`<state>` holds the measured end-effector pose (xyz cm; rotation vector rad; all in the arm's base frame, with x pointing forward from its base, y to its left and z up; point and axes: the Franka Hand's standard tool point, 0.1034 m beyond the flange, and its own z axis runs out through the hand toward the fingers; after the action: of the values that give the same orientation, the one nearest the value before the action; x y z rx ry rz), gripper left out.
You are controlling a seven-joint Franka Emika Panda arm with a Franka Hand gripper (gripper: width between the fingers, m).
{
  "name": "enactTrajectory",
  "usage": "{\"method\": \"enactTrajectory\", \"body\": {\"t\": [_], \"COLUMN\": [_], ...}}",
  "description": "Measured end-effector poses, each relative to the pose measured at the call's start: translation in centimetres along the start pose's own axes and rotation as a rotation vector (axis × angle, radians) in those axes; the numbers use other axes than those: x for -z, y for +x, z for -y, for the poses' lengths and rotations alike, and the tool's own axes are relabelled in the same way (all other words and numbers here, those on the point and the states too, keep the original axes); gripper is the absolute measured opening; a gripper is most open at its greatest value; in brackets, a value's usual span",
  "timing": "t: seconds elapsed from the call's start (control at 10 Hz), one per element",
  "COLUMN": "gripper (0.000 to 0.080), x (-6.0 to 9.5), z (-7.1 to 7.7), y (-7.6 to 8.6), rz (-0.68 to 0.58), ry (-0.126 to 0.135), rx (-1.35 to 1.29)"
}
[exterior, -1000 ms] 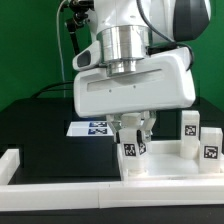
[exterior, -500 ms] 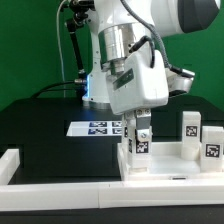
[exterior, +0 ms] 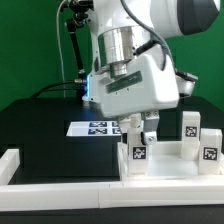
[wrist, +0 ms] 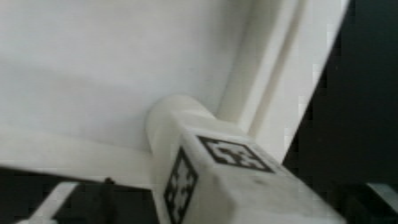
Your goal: Assemble square table
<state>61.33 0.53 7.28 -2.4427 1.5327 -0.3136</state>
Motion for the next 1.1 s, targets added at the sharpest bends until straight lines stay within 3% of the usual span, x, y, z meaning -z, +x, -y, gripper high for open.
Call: {"method": "enactTrajectory", "body": {"t": [0.3,0.5,0.7,0.9,1.1], "gripper": [0.0647,0.0649,0.0649,0.0649,0.0382], "x": [0.0,0.2,0.2,0.2,0.2], "z": [-0.2,0.7,1.0,1.2,1.1], "y": [-0.5,-1.0,-0.5,-0.3,-0.3], "rz": [0.001,0.007,0.08,0.068,0.067], "ry": [-0.003,-0.035,-0.054,-0.05,-0.051], "rx": [0.147,0.554,0.913,0.879,0.873]}}
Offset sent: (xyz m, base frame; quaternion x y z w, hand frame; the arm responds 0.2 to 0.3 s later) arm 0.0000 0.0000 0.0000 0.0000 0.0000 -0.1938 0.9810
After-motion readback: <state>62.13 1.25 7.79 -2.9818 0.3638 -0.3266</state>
